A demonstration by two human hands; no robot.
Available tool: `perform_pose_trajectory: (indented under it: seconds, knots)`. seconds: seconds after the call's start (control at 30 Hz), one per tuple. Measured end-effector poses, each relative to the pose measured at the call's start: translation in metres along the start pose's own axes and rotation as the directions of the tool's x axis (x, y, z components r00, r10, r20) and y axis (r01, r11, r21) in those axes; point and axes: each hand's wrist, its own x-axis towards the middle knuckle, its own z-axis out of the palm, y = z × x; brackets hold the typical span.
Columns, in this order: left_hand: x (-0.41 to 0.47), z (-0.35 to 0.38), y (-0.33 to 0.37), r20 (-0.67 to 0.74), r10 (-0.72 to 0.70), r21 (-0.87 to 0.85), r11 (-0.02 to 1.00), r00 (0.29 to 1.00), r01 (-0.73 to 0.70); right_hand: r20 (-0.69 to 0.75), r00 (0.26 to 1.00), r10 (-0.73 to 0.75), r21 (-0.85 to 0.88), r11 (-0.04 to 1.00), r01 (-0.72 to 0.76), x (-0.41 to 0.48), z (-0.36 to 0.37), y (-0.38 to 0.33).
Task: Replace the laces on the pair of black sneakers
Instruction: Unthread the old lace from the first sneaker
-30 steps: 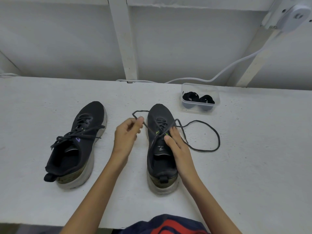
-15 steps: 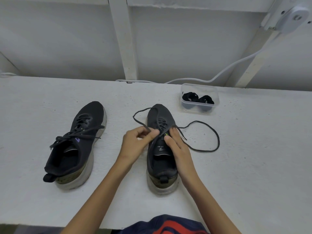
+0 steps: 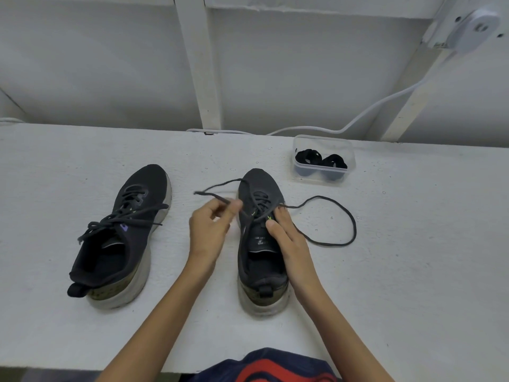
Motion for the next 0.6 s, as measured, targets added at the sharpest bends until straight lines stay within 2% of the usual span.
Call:
perform_pose_trajectory:
  seconds: [0.07,0.1,0.17,0.23,0.3,0.37,0.47,0.53,0.6]
  knots:
    - [0.006,-0.003,0.005,-0.132,-0.028,-0.159,0.987,0.991,0.006,-0.011,1.0,0.023,0.035,0.999,-0.022,0.0,0.0,-0.001]
    - [0.006,-0.003,0.006,-0.137,-0.039,-0.191,0.981,0.99,0.012,-0.024,0.999,0.029,0.052,0.998,-0.027,-0.001,0.0,-0.002]
    - [0.002,0.001,0.008,-0.035,-0.047,-0.124,0.991,0.998,0.042,-0.043,0.999,0.024,0.077,0.997,-0.02,-0.001,0.0,-0.005]
    - [-0.005,0.006,0.005,0.129,-0.05,-0.008,0.999,0.99,0.052,-0.046,0.999,0.017,0.065,0.998,-0.014,-0.002,0.001,-0.007]
    - [-0.009,0.007,0.0,0.188,-0.026,0.032,0.999,0.982,0.021,-0.033,0.999,0.018,0.05,0.999,-0.017,-0.003,0.002,-0.009]
    - [-0.006,0.006,0.0,0.067,-0.016,-0.04,0.999,0.998,0.019,-0.027,0.999,0.036,0.051,0.998,-0.035,-0.004,0.0,-0.01]
    - [0.002,0.002,0.008,-0.138,-0.088,-0.295,0.954,0.987,0.044,-0.02,0.998,0.064,0.037,0.997,-0.064,-0.006,-0.004,-0.013]
    - [0.003,0.0,0.012,-0.195,-0.139,-0.407,0.912,0.971,0.049,-0.015,0.997,0.076,0.016,0.997,-0.076,-0.007,-0.006,-0.013]
    - [0.004,-0.004,0.013,-0.209,-0.177,-0.448,0.892,0.962,0.067,-0.01,0.998,0.068,-0.01,0.998,-0.068,-0.009,-0.006,-0.014]
